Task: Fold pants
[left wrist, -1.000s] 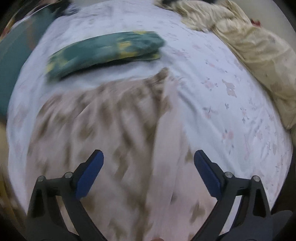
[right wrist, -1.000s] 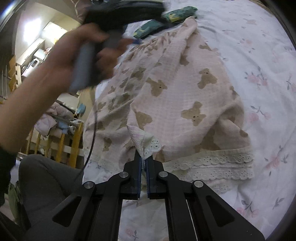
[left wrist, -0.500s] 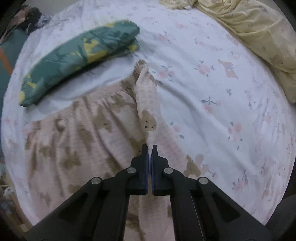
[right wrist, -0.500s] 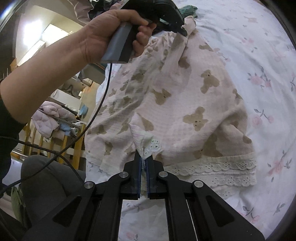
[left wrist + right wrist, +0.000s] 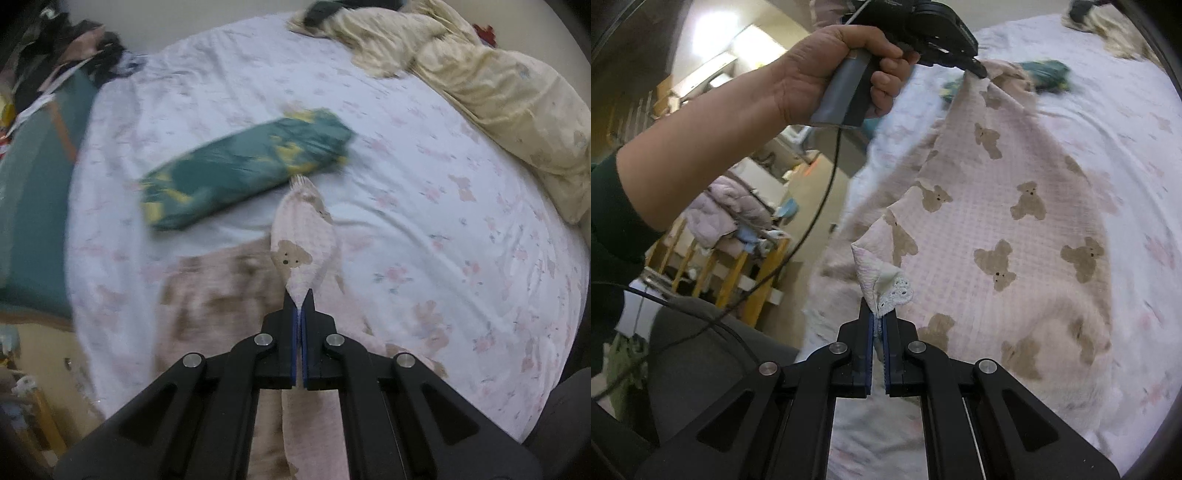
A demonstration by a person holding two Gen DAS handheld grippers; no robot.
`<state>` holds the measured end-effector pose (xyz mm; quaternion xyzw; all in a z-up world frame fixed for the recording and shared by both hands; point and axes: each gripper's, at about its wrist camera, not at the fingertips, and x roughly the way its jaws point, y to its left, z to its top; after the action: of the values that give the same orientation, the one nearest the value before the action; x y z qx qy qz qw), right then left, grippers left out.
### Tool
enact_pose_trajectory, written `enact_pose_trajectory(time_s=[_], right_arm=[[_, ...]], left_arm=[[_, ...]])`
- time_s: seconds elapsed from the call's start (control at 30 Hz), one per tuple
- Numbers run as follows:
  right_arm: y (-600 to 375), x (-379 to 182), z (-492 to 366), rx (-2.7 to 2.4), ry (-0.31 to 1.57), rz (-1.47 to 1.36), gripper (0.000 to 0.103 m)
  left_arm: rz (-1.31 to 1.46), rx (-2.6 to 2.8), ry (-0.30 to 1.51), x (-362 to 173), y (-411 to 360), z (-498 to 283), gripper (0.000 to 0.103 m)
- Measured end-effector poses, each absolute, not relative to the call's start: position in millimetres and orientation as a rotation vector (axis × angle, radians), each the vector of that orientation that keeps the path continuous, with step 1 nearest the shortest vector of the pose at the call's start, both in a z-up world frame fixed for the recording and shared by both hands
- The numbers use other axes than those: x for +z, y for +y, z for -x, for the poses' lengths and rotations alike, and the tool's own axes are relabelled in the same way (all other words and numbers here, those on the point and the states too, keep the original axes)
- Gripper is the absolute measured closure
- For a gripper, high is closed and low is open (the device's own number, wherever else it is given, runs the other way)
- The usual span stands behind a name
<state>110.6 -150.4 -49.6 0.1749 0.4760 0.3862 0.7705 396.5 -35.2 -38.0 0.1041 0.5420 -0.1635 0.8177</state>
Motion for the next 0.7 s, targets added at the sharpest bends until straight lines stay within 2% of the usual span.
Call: enact_pose_trajectory(time_s=[0.17,0.5,0.6,0.63,0.67,0.7], right_arm=[[-93,-38,-126,0.953,1.028,-0.32,0.1],[-10,-69,-145,1.013,1.142,-0.246,0.099],[-4,-76,-148,1.008,1.172,-0.235,0.099],[-1,-78,-148,1.009,1.181,-0.23,0.099],[1,-79,-148,1.012,1.187,-0.225,0.099],[2,-80,-148,1.011,1.189,-0.22,0.099]], left_arm=[[-0.254,-0.264,1.16,-41,22,-409,0.103],[-0.297,-0.15,1.239,-125,67,-439,0.103],[-0.289,-0.136,1.263,-136,78,-433,0.098],[-0.279,-0.149,1.274,-137,83,-429,0.093],[-0.267,-0.157,1.289,-136,91,-423,0.076],[-0.252,-0.162,1.29,-132,99,-417,0.065]])
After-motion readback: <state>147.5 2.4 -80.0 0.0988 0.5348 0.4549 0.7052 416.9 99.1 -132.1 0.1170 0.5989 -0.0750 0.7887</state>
